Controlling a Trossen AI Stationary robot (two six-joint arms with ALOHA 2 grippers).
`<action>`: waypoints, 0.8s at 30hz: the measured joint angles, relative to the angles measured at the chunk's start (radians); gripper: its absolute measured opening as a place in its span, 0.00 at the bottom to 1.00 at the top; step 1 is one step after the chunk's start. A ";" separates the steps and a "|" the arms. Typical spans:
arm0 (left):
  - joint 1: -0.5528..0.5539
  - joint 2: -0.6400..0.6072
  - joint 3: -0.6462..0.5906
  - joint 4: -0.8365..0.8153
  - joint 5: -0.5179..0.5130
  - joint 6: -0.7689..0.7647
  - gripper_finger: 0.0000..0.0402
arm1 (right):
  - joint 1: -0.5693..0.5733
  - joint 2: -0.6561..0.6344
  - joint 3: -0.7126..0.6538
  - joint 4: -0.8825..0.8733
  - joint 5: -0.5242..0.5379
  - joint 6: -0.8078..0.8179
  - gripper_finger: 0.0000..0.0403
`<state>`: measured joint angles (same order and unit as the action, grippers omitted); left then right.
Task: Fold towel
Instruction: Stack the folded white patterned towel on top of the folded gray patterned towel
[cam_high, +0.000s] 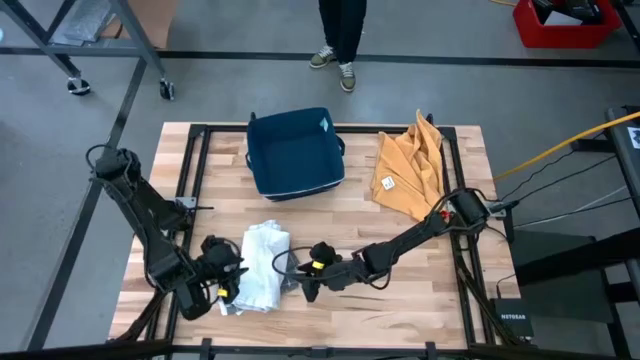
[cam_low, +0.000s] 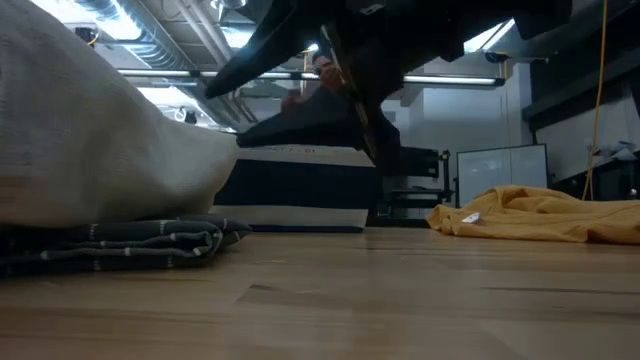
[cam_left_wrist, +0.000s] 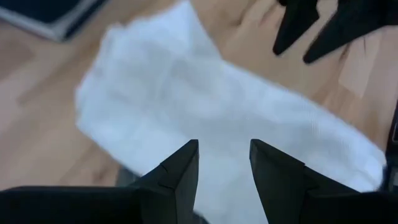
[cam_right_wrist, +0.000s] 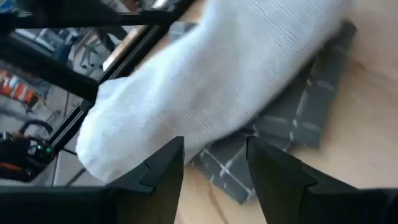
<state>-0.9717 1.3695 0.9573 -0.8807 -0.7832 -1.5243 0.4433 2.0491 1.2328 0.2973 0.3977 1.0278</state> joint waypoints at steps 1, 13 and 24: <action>-0.007 0.011 0.000 0.000 0.007 -0.015 0.34 | 0.005 0.000 0.001 -0.007 0.002 0.031 0.44; -0.034 0.084 0.000 0.075 0.022 -0.033 0.34 | 0.102 0.076 0.070 -0.012 0.195 0.252 0.44; -0.037 0.087 0.000 0.083 0.089 -0.024 0.34 | 0.102 0.261 0.350 -0.187 0.197 0.316 0.44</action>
<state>-1.0083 1.4563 0.9568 -0.7974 -0.6942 -1.5482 0.5451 2.3103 1.5827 0.1103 0.5946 1.3442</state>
